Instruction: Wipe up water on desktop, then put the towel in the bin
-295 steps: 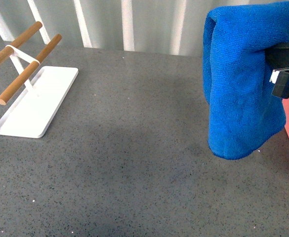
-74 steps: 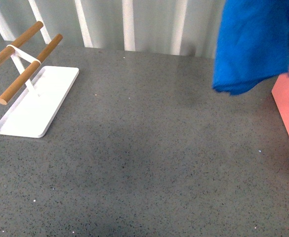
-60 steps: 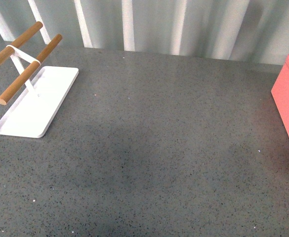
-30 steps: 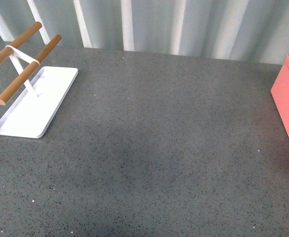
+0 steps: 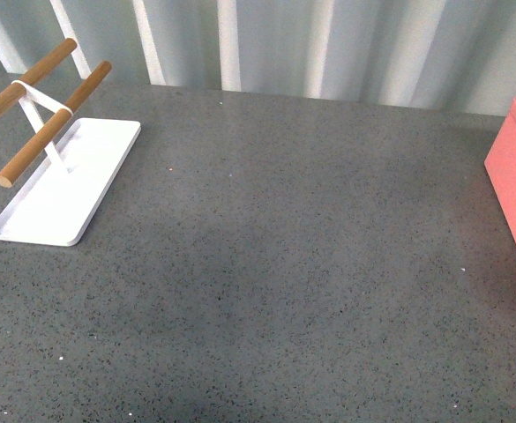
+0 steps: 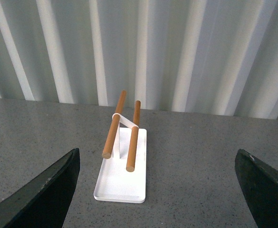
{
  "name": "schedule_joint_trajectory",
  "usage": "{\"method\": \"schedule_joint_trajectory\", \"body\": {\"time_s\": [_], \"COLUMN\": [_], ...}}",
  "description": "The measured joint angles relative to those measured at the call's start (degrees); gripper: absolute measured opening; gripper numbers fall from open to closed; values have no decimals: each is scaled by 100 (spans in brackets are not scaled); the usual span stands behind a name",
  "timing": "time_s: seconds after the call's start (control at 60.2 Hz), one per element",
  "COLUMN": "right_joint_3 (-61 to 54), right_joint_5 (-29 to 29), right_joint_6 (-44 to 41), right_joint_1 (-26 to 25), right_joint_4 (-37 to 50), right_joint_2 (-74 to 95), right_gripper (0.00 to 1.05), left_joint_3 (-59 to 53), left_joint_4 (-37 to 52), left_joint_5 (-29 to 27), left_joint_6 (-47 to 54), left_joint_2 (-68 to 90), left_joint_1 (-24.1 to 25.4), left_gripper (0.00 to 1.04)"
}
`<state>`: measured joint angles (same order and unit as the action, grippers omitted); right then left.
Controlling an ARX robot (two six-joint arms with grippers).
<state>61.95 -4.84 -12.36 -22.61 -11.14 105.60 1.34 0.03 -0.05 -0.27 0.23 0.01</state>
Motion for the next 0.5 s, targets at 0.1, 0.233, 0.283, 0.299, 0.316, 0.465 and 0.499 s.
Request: {"method": "schedule_joint_trajectory", "body": {"time_s": [0.1,0.233,0.283,0.299,0.316,0.465,0.499], "right_joint_3": [68,170,269,289,321,525,551], "right_joint_5": [201,232,245,249,251,149,129], "right_joint_6": [-70,-238,-299,-308,-317,-313,-317], "right_joint_1": [-74,-181,-240,-251,-271,-350,-352], "right_joint_4": [-278,-577,-678,-691,-721,-935,-951], "right_joint_2": [170,190,188,186,186,131,109], "right_gripper": [27,46,55,57,61,87,92], "left_joint_3": [0,0,0,0,0,0,0], "left_joint_4": [0,0,0,0,0,0,0], "left_joint_5": [2,4,2,2,2,4,2], "left_joint_6": [0,0,0,0,0,0,0], "left_joint_2": [0,0,0,0,0,0,0], "left_joint_1": [0,0,0,0,0,0,0], "left_gripper": [98,98,98,98,98,98,98]}}
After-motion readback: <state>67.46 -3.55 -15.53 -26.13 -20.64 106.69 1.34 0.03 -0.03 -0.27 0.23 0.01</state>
